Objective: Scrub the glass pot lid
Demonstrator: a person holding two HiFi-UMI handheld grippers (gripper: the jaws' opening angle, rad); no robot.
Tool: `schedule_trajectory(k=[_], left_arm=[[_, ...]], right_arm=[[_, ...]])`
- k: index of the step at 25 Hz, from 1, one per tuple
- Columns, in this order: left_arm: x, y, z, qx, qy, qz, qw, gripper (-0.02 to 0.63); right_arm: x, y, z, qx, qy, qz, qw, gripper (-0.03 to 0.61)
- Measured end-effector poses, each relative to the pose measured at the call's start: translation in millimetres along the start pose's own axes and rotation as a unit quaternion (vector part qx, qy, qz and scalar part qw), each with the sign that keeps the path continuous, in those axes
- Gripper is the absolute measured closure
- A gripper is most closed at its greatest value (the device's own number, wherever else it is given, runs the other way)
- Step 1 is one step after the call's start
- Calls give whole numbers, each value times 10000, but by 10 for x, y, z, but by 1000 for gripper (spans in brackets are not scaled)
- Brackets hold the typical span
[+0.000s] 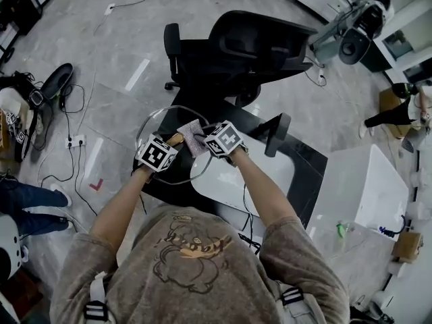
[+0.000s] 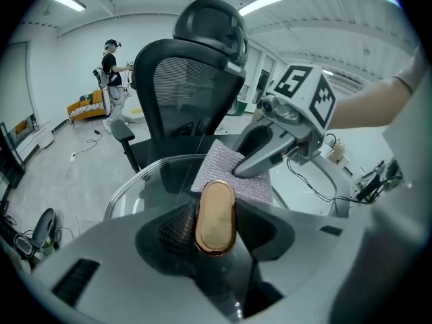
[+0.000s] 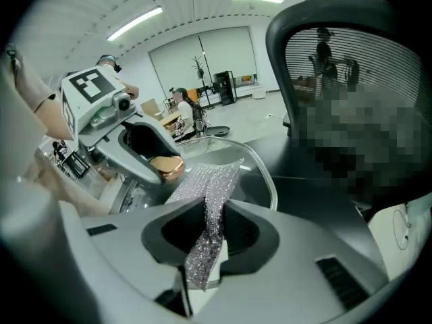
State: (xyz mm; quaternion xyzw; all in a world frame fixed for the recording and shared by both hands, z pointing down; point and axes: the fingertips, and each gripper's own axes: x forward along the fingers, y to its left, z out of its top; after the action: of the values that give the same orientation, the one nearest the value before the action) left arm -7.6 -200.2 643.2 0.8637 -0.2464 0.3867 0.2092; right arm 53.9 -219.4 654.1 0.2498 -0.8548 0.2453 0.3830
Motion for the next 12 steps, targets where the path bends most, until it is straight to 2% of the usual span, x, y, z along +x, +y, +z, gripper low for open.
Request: schedule_trajectory(k=[12], left_arm=[[12, -25, 5, 71, 310, -151, 9994, 420]], right_arm=[[-94, 582, -374, 492, -95, 155, 9986, 491]])
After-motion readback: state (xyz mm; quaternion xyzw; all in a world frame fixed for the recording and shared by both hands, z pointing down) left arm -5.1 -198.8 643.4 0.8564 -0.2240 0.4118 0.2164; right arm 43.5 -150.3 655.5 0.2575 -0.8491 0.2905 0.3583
